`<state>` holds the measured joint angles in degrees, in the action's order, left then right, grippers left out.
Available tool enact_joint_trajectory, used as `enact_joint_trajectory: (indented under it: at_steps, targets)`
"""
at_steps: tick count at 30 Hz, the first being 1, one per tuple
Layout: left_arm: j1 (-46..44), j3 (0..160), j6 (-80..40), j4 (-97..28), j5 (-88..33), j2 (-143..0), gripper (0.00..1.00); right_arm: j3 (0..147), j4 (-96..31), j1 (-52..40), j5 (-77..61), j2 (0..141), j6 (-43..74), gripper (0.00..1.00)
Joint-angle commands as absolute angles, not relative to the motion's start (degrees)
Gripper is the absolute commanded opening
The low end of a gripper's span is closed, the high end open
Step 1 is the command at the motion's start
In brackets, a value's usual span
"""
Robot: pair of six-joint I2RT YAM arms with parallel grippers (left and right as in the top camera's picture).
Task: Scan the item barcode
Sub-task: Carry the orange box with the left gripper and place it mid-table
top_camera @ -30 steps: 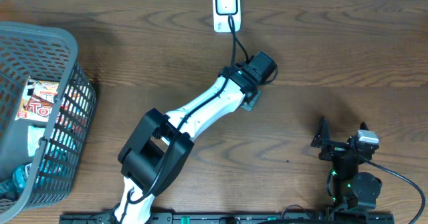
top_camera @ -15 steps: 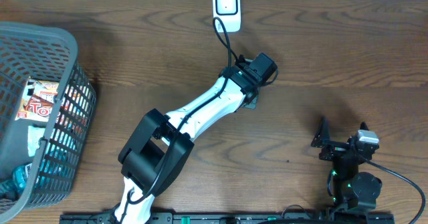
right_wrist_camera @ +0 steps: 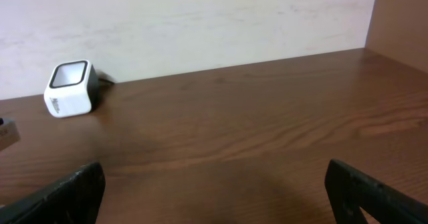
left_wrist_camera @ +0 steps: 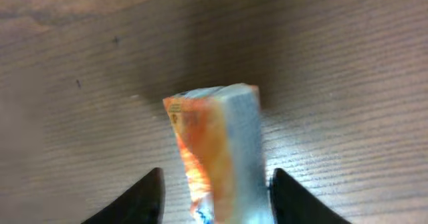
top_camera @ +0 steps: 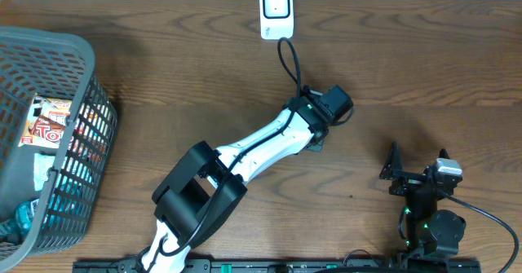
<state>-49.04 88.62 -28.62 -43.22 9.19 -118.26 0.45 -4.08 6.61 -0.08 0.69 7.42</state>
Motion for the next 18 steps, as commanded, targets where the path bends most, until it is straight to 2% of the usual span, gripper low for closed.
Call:
enact_joint_trajectory:
  at_steps: [1,2,6,12,15,18]
  targets:
    - [-48.4,88.6,-27.9,-43.7,10.0,-116.4,0.75,0.3,-4.3,6.3,-0.1,0.4,7.9,0.99]
    - [-48.2,88.9,-27.9,-44.1,10.0,-115.7,0.80,0.3,-4.3,6.3,-0.1,0.4,7.9,0.99]
    - [-47.2,90.5,-25.5,-47.0,10.0,-110.5,0.83,0.3,-4.3,6.3,-0.1,0.4,7.9,0.99]
    - [-43.7,91.0,-20.4,-49.5,10.0,-95.9,0.95,0.3,-4.3,6.3,-0.1,0.4,7.9,0.99]
    - [-39.9,91.0,-17.4,-49.5,10.0,-87.3,1.00,0.3,-4.3,6.3,-0.1,0.4,7.9,0.99]
    - [-31.5,91.0,-17.4,-50.3,10.1,-78.0,0.98,0.3,-4.3,6.3,-0.1,0.4,7.9,0.99]
